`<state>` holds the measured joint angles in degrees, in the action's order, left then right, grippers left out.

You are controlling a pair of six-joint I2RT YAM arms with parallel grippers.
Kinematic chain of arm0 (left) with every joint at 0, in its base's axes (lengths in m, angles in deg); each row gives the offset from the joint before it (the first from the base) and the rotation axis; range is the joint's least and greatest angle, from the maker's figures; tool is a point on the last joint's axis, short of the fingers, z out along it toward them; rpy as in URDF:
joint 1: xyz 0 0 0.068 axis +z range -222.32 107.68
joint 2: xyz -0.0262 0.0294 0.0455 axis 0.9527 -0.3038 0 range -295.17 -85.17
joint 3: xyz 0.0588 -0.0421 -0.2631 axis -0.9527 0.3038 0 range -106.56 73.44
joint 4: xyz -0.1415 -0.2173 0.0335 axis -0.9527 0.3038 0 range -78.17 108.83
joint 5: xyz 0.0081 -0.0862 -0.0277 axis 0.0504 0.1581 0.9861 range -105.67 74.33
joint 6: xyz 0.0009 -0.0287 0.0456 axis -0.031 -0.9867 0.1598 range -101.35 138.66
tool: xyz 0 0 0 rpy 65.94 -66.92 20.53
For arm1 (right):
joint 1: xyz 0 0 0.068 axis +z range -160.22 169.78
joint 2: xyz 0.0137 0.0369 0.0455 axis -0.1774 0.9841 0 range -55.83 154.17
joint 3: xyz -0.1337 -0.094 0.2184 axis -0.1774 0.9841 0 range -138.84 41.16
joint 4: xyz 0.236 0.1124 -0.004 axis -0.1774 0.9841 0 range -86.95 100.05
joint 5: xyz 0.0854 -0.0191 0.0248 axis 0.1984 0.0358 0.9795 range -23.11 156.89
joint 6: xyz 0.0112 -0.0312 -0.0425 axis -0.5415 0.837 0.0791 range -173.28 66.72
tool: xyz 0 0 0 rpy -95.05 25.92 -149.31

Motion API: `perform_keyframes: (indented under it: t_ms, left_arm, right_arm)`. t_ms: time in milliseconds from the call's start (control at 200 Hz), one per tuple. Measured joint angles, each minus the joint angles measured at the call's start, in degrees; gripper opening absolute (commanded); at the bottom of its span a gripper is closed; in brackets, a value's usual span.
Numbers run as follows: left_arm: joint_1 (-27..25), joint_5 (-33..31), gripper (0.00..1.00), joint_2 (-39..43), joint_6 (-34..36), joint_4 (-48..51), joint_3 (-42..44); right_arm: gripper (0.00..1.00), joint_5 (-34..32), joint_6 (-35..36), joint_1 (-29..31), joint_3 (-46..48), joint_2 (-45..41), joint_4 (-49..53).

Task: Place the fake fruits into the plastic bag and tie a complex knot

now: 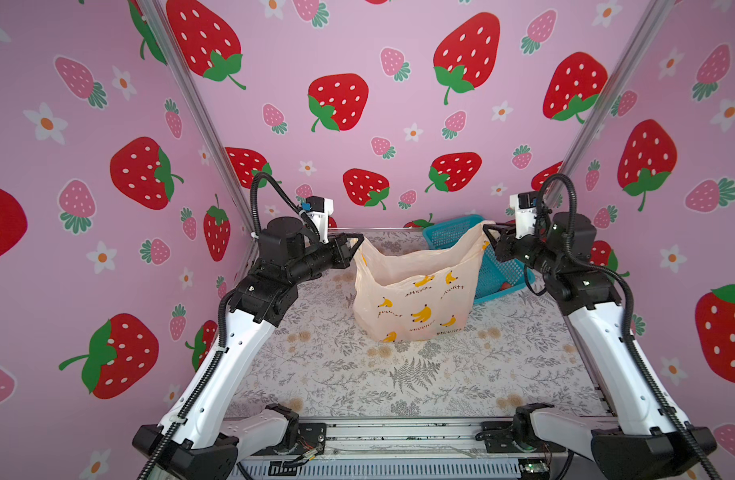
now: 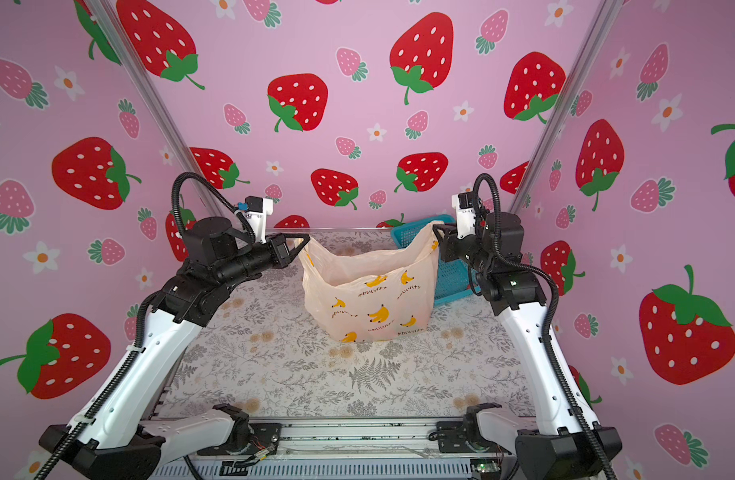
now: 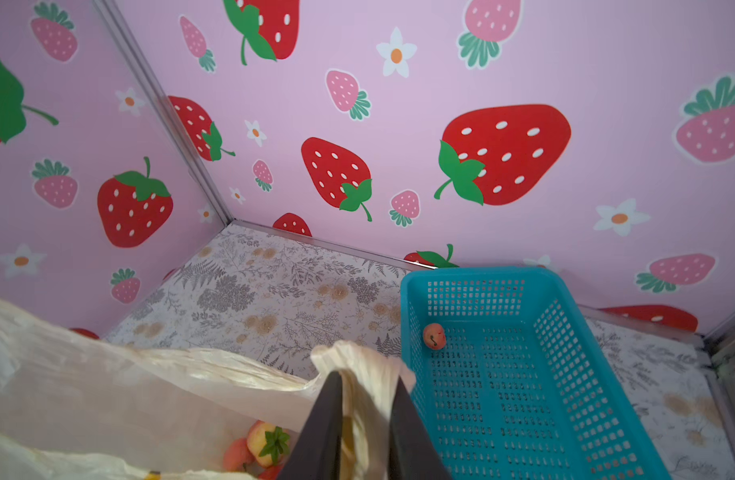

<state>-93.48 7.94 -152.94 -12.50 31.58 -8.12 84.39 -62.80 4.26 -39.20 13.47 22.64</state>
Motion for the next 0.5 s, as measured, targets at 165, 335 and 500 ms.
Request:
perform_keyframes:
  t_ms: [165,335,500]
  left_arm:
    - [-0.1,0.7,0.00,0.0,-1.7,-0.3,0.0]
    - [-0.5,0.9,0.00,0.0,-2.5,-0.4,0.0]
    - [-1.0,0.9,0.00,0.0,-3.0,-0.4,0.0]
  right_arm:
    - [0.62,-5.2,0.7,1.3,-5.1,1.5,0.6]
    - [0.77,-8.5,3.3,9.7,-8.1,0.6,-2.7]
    - [0.91,-9.0,8.0,21.8,-7.0,0.3,-7.1]
